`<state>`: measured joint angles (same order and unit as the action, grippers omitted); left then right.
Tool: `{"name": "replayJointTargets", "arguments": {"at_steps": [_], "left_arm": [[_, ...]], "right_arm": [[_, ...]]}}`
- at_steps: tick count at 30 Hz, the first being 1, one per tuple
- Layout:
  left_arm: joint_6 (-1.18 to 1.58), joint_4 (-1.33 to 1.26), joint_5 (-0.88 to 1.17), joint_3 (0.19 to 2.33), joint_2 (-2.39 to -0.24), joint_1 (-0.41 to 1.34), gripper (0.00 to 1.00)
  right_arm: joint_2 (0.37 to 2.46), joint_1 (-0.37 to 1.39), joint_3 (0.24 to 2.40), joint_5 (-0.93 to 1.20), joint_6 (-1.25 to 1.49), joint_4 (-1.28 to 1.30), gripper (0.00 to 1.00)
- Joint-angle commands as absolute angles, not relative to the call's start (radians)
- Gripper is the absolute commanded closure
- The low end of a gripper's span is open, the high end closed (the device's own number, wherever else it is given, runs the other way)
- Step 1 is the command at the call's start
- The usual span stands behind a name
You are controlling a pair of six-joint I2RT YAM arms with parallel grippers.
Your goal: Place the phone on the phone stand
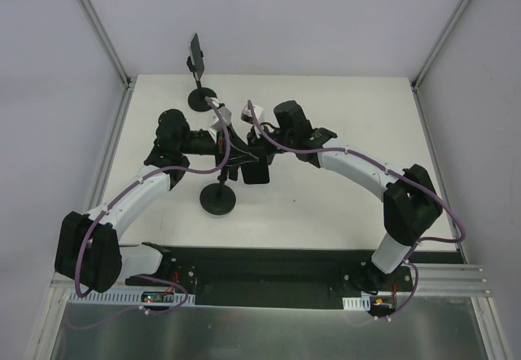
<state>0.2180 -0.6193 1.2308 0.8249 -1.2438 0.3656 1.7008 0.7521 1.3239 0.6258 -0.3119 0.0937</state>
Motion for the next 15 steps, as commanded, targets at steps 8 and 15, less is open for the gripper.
{"name": "replayJointTargets", "arguments": {"at_steps": [8,15], "left_arm": [[0.009,-0.419,1.229,0.930,-1.230,0.370,1.00],[-0.043,-0.345,1.221,0.957,-1.255,0.371,1.00]], "right_arm": [[1.615,0.696,1.345,0.813,-0.325,-0.023,0.99],[1.615,0.684,1.345,0.831,-0.325,-0.018,0.99]]}}
